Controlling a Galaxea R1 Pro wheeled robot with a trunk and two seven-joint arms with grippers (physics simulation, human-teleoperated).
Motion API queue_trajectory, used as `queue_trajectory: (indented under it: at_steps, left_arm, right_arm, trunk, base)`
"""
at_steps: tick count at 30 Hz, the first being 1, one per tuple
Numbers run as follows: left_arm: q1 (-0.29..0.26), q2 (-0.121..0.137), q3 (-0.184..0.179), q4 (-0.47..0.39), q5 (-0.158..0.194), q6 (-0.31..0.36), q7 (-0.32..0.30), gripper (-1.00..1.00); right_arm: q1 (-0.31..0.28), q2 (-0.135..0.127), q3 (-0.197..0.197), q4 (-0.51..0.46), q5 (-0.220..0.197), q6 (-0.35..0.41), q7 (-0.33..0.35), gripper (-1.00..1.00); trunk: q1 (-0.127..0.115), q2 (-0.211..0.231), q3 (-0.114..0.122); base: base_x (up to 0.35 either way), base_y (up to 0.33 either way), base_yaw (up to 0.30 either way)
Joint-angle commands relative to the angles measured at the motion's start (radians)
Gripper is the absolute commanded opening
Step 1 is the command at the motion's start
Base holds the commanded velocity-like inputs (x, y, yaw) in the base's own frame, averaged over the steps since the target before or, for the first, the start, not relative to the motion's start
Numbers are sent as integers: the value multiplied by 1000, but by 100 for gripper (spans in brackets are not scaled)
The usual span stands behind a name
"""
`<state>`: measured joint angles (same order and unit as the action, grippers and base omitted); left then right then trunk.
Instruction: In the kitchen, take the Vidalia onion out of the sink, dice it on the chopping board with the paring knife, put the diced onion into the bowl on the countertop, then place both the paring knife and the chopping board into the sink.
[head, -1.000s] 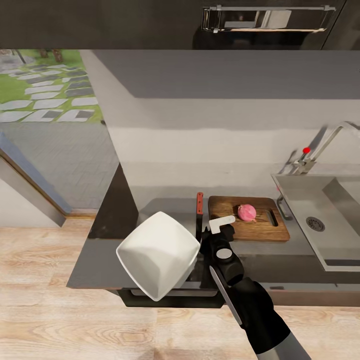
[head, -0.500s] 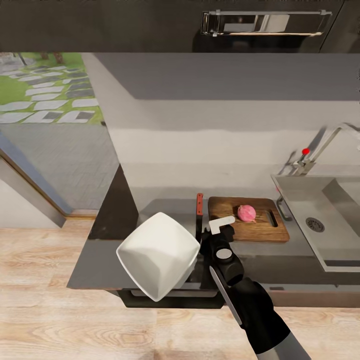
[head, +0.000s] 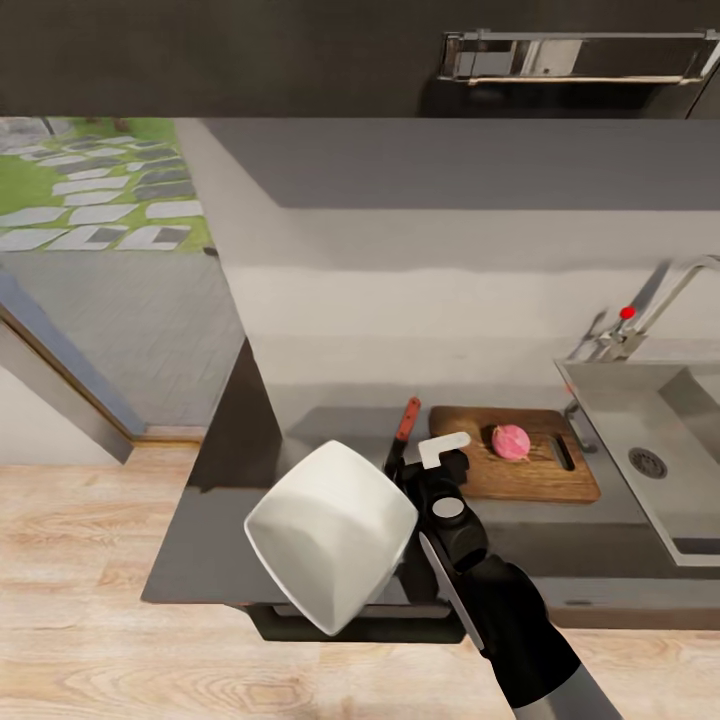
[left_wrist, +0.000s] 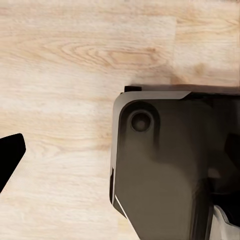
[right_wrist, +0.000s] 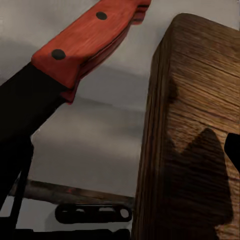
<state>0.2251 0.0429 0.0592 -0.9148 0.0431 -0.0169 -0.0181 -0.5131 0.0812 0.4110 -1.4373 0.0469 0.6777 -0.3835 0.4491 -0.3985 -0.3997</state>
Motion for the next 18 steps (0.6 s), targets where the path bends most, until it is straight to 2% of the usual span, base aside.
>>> queue_trajectory:
  at_steps: [1,18]
  left_arm:
    - [0,0,0,-1,4,-1,-2,100]
    - [0,0,1,-1,4,-1,-2,100]
  right_arm:
    - [-1,0,2,0,-4,8,0,100]
    - [-1,0,2,0,-6,8,0,100]
  trunk:
    - [1,-1,-1]
    - [1,-1,-1]
  base:
    - [98,57,0]
    - [13,8,0]
